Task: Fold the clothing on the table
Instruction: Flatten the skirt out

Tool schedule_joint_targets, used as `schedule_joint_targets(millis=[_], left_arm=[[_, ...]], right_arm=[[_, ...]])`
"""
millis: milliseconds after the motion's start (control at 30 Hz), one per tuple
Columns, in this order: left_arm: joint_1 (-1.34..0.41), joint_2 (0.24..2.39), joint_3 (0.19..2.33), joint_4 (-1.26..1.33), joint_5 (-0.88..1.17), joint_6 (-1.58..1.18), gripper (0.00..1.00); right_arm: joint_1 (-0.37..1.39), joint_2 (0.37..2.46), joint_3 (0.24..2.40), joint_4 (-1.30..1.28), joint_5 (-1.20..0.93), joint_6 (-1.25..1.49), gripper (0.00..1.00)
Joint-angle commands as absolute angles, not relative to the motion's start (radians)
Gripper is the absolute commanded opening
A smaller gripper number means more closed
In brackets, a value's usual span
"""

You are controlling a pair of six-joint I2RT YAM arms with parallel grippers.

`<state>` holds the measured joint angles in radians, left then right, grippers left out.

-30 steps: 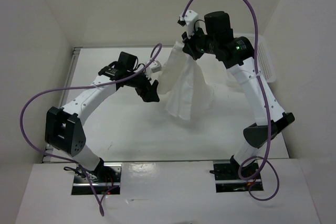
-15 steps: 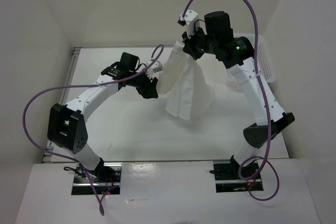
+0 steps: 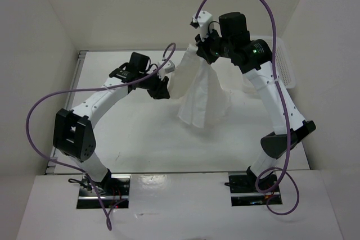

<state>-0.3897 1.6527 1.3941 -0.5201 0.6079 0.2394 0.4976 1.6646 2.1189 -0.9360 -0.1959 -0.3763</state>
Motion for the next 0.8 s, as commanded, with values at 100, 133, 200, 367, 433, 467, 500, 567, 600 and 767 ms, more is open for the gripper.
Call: schedule_joint_targets(millis=[100,133,200,367,433,467,500,567,600,767], left_arm=[[-0.394,1.669,1.497,-0.515,0.643,0.227,0.19],[-0.394,1.669,1.506,-0.515,0.634,0.227,0.16],[-0.365,1.660,1.537,-0.546,0.634,0.238,0.13],[-0.258,1.576,1.591,-0.603,0.644,0.258,0.03],[-0.206,1.554,1.609,-0.624,0.644,0.267,0.03],[-0.189,1.530,1.620,-0.633,0.644,0.267,0.03],[-0.175,1.519,1.620,-0.649,0.644,0.267,0.03],[-0.140,1.484,1.620,-0.660,0.644,0.276,0.03],[-0.130,1.471,1.620,-0.660,0.644,0.267,0.03],[-0.107,1.398,1.597,-0.669,0.644,0.258,0.03]], right_arm=[[0.497,1.617,2.103,-0.910,-0.161,-0.387,0.00],[0.488,1.617,2.091,-0.910,-0.161,-0.387,0.00],[0.444,1.605,2.091,-0.899,-0.188,-0.387,0.00],[0.189,1.542,2.031,-0.858,-0.353,-0.336,0.00],[0.102,1.490,1.967,-0.812,-0.429,-0.305,0.00],[0.059,1.471,1.941,-0.795,-0.458,-0.276,0.00],[-0.021,1.451,1.913,-0.776,-0.481,-0.259,0.00],[-0.086,1.393,1.829,-0.724,-0.526,-0.215,0.00],[-0.138,1.375,1.775,-0.709,-0.541,-0.203,0.00],[-0.190,1.275,1.654,-0.670,-0.658,-0.161,0.04]])
